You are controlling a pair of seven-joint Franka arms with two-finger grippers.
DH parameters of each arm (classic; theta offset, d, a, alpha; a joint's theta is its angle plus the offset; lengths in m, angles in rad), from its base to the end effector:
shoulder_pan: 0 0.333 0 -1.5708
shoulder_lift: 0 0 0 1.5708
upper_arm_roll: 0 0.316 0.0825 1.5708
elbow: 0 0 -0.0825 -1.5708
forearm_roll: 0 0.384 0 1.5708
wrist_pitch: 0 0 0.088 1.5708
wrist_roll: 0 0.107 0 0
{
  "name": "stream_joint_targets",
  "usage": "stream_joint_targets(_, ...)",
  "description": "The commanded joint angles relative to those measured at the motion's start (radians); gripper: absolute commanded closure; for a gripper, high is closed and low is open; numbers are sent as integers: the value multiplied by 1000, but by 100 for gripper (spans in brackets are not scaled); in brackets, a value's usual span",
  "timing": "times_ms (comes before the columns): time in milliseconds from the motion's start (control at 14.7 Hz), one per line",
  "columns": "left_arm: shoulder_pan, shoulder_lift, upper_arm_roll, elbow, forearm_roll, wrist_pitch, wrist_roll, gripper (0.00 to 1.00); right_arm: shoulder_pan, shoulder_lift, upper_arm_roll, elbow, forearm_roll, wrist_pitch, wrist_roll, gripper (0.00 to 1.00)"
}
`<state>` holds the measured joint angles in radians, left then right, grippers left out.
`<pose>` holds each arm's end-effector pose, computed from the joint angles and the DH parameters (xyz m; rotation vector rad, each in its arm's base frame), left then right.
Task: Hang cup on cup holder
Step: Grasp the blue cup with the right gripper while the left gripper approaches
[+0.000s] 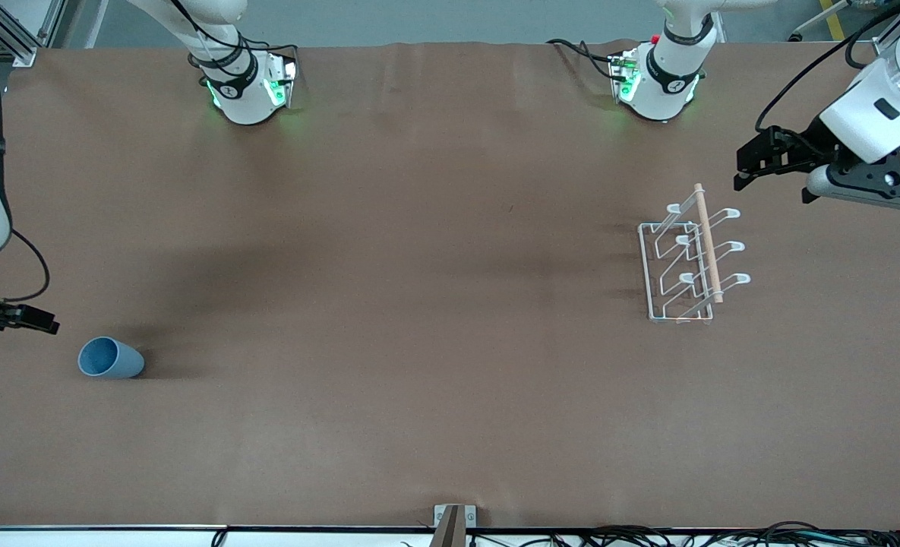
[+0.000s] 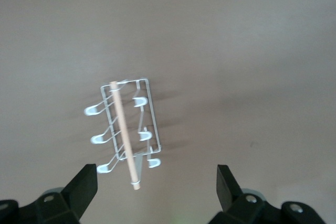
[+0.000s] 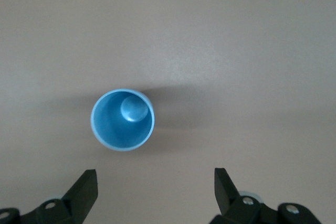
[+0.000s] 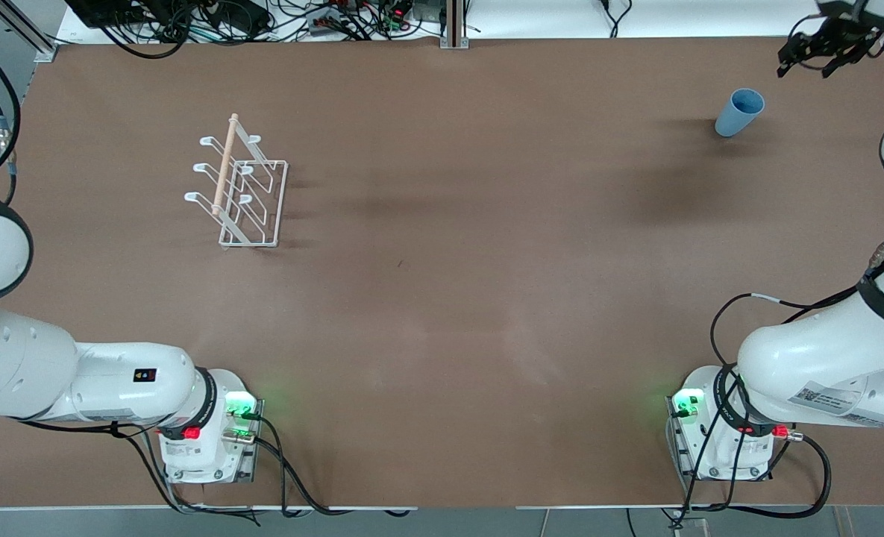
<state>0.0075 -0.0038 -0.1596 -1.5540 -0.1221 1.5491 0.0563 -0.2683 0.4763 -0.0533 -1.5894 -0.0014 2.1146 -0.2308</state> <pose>0.5430 -0.0968 0.6334 3.0035 -0.3180 -0.0105 0.6546 -0.2131 0.3640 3.1002 -0.1296 0.0632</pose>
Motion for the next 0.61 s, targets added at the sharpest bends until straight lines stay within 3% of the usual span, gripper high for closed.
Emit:
stream_joint_targets(0,-6,33,-3,26,-62,5,36,0,-20,80,15,19,17,53,-15,3)
stream_joint_targets(272,-73,88,-32,66,-97,45,68,0,-22,156,21,19,20,117,-12,6)
stream_joint_targets(408,-124,116,-43,72,-97,95,95,0,-19,168,21,19,72,131,-15,7)
stream_joint_targets(544,-168,139,-43,71,-93,144,112,0,-20,180,21,19,87,136,-15,19)
